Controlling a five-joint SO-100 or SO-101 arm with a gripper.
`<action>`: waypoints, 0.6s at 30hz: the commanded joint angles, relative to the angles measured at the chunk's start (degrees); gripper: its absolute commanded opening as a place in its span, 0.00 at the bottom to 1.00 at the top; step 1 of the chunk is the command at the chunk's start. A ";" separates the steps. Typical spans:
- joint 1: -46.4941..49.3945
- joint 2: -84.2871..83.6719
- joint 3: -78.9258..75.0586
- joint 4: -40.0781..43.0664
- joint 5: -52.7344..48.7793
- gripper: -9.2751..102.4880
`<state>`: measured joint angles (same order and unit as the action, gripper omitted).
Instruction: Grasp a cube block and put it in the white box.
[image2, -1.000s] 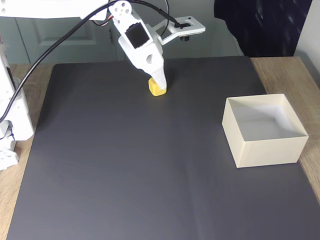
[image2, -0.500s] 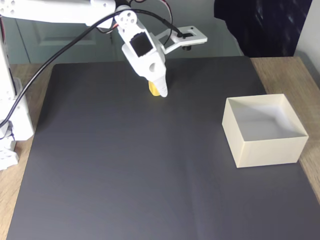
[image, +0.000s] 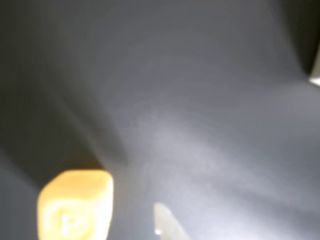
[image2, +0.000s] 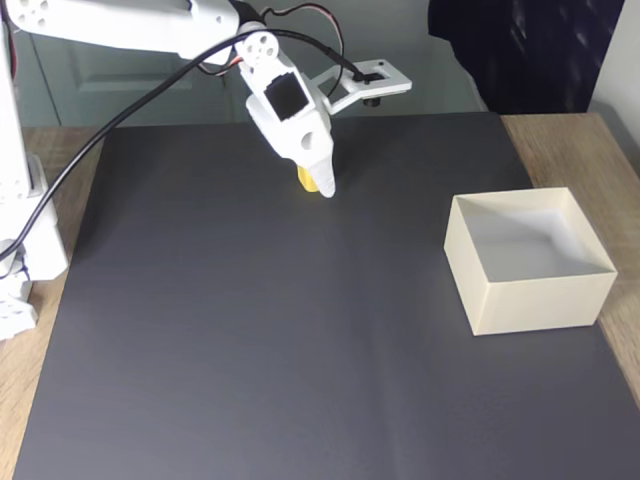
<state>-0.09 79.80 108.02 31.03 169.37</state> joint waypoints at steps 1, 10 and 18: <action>-1.41 0.18 -1.85 -0.88 -0.09 0.45; -1.85 -0.97 -2.55 -1.85 0.09 0.41; -2.46 -2.02 -3.60 -2.11 2.02 0.30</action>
<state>-1.49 77.61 107.40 29.62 170.77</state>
